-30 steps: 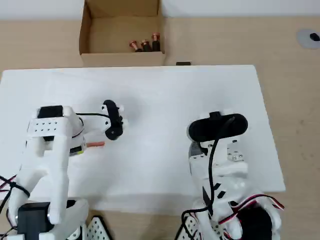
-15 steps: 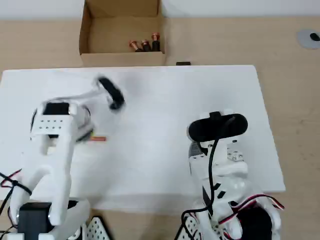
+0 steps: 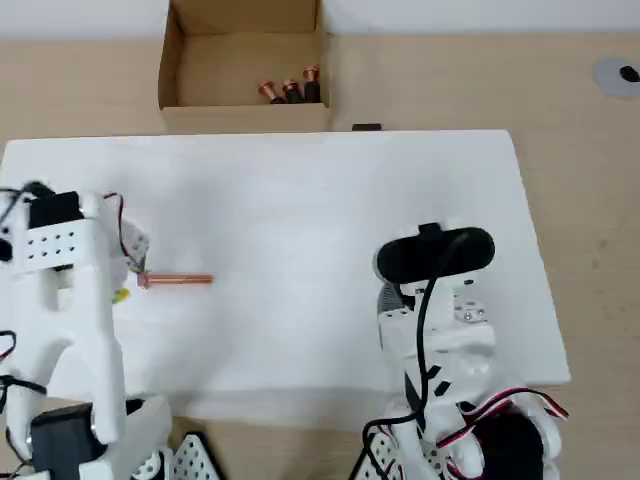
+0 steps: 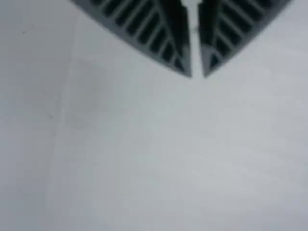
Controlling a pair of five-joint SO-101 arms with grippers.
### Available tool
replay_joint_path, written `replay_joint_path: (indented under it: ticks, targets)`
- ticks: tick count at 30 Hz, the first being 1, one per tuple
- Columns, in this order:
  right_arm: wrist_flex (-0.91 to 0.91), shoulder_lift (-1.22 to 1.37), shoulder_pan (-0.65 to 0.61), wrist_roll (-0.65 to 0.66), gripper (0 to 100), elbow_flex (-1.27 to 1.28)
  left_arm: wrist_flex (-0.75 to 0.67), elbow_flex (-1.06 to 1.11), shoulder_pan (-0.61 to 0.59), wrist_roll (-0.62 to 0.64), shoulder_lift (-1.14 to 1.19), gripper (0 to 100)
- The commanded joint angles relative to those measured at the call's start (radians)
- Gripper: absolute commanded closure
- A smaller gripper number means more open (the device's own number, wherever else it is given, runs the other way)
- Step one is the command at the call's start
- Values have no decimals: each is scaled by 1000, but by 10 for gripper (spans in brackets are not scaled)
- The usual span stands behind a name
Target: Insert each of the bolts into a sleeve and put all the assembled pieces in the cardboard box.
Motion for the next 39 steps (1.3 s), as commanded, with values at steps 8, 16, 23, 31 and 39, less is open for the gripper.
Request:
replay_joint_path:
  ticks: [8,16,23,31,39]
  targets:
    - [-61,8,19,-2,988,33,-32,49,137,333,-25,884]
    - [-57,8,19,-2,988,33,-150,160,133,434,-27,885]
    - [-55,8,19,-2,988,33,-150,160,80,506,-27,885]
    - [-55,8,19,-2,988,28,-152,161,5,508,-25,885]
    - [-55,8,19,-3,988,27,-353,272,6,505,-25,885]
